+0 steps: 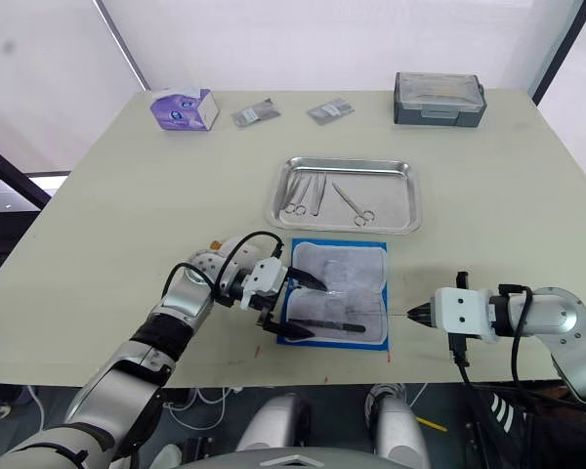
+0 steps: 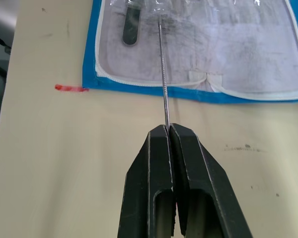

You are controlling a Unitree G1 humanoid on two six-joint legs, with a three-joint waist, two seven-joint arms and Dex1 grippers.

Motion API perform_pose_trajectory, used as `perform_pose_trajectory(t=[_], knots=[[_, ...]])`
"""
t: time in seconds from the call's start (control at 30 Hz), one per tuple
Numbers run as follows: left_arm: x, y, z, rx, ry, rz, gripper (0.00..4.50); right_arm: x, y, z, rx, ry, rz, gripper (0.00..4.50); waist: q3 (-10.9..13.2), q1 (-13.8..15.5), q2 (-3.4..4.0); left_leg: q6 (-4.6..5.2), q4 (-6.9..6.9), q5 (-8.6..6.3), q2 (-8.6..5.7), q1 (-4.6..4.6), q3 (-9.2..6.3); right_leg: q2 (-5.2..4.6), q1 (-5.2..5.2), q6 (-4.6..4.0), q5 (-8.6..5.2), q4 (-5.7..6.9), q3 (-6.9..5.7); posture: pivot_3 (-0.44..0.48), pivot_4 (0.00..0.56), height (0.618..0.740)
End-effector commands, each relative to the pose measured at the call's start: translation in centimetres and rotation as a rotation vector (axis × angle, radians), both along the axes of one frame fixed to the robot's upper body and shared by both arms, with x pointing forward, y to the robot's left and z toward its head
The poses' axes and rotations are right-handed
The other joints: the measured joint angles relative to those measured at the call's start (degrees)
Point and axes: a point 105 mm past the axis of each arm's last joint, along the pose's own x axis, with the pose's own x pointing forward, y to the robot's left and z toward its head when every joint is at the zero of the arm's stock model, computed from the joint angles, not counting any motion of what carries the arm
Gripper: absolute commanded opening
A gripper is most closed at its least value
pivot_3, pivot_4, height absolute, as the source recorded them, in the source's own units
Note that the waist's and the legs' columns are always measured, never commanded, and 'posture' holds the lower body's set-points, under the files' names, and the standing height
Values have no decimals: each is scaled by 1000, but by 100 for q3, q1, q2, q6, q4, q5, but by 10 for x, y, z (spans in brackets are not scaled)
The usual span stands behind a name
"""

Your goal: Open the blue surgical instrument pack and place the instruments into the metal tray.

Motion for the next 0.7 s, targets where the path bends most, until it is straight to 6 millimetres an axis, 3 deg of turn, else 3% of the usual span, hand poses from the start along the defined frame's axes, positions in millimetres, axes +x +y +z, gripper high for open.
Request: perform_pose_trajectory(t=[0.03, 0.27, 0.7], knots=[[-24, 17, -48, 177, 166, -14, 4500, 2, -6, 15, 21, -41, -6, 69, 0, 0, 1, 0, 0, 0, 0, 0, 0, 0, 0, 0, 0, 0, 0, 0, 150, 727], [-24, 16, -49, 176, 168, -15, 4500, 5, 1, 34, 207, 12, -91, 69, 0, 2, 0, 0, 0, 0, 1, 1, -1, 0, 2, -1, 0, 0, 0, 0, 150, 727], [-24, 16, -49, 174, 167, -7, 4500, 59, 20, 51, 471, 54, -448, 69, -4, -13, 7, 0, 0, 0, 1, 2, 0, 0, 2, -2, 0, 0, 1, 0, 150, 727]])
